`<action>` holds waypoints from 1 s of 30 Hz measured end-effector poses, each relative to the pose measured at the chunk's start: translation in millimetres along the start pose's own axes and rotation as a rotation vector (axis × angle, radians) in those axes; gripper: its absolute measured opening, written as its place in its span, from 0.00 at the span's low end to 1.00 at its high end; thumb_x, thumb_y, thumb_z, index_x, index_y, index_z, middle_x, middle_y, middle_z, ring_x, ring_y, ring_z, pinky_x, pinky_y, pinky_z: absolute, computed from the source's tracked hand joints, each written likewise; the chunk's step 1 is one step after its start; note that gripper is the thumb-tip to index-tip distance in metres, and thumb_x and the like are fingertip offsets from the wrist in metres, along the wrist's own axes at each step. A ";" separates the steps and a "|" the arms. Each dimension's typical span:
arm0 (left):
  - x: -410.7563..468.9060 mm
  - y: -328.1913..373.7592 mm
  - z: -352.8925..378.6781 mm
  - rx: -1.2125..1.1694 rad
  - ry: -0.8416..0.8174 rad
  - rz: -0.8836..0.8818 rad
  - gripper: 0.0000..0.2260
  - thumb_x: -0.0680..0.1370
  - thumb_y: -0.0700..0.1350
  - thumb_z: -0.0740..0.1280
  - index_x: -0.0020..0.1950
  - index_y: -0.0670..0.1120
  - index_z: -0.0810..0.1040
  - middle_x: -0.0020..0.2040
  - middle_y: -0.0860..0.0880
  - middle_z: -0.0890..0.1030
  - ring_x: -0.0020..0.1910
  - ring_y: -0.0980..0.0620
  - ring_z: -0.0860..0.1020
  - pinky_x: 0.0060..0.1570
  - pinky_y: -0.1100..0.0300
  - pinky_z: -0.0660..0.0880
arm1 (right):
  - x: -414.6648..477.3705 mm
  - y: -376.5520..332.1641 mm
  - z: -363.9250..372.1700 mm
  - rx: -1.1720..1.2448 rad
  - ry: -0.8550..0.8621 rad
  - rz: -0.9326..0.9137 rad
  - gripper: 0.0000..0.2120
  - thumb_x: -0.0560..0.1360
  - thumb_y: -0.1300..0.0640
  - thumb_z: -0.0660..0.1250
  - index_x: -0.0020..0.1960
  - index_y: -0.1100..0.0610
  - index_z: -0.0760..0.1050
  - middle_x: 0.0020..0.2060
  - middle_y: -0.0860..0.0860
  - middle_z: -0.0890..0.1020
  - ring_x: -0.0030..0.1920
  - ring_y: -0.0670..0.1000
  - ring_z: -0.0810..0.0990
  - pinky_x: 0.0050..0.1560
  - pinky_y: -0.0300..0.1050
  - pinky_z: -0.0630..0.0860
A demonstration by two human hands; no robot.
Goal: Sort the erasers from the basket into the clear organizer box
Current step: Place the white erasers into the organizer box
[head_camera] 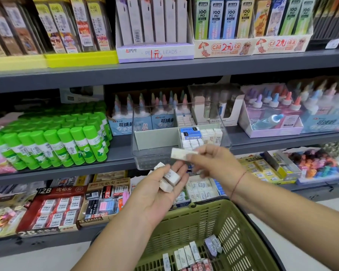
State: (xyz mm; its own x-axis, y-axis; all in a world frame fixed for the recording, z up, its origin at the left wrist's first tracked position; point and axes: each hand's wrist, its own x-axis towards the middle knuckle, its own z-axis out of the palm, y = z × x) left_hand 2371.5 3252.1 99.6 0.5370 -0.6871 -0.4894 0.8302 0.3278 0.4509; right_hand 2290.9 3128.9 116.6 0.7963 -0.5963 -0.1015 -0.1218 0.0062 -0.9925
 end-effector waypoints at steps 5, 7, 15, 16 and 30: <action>-0.4 1.9 -1.2 -0.023 -0.056 -0.051 0.04 0.80 0.34 0.60 0.53 0.37 0.70 0.50 0.33 0.82 0.46 0.39 0.84 0.44 0.44 0.80 | 42.0 -37.4 -67.1 -0.563 0.145 -0.328 0.03 0.70 0.59 0.74 0.41 0.54 0.80 0.33 0.49 0.81 0.31 0.43 0.77 0.35 0.35 0.75; -2.5 0.3 -0.6 -0.024 -0.079 -0.087 0.09 0.75 0.34 0.65 0.54 0.35 0.73 0.50 0.33 0.82 0.45 0.39 0.84 0.41 0.45 0.82 | 61.2 -41.6 -88.5 -0.900 0.153 -0.391 0.02 0.71 0.56 0.74 0.42 0.52 0.81 0.34 0.46 0.81 0.34 0.43 0.76 0.39 0.35 0.72; -1.2 -0.3 1.0 0.016 -0.027 -0.116 0.17 0.66 0.36 0.70 0.53 0.32 0.77 0.47 0.35 0.83 0.41 0.41 0.84 0.32 0.51 0.82 | 112.2 -14.7 -86.9 -1.394 0.014 -0.432 0.06 0.72 0.50 0.71 0.48 0.51 0.80 0.43 0.47 0.83 0.42 0.47 0.78 0.47 0.43 0.77; -1.1 0.0 0.7 0.019 -0.028 -0.118 0.17 0.66 0.36 0.71 0.53 0.32 0.77 0.47 0.35 0.83 0.41 0.41 0.84 0.32 0.51 0.82 | 114.9 -11.6 -85.2 -1.407 0.010 -0.443 0.07 0.72 0.50 0.72 0.47 0.51 0.80 0.43 0.47 0.83 0.42 0.47 0.78 0.48 0.45 0.77; -2.8 -0.4 -1.1 0.051 -0.021 -0.123 0.17 0.64 0.35 0.71 0.52 0.32 0.78 0.46 0.35 0.83 0.40 0.42 0.84 0.34 0.50 0.82 | 126.3 -18.2 -90.7 -1.536 -0.023 -0.465 0.08 0.70 0.48 0.73 0.44 0.50 0.77 0.40 0.44 0.75 0.42 0.46 0.73 0.46 0.40 0.64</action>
State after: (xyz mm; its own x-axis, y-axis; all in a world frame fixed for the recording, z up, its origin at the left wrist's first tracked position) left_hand 2369.9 3254.6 100.0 0.4282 -0.7336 -0.5277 0.8805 0.2071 0.4265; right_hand 2340.0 2980.7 128.0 0.9390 -0.3043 0.1600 -0.3179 -0.9457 0.0671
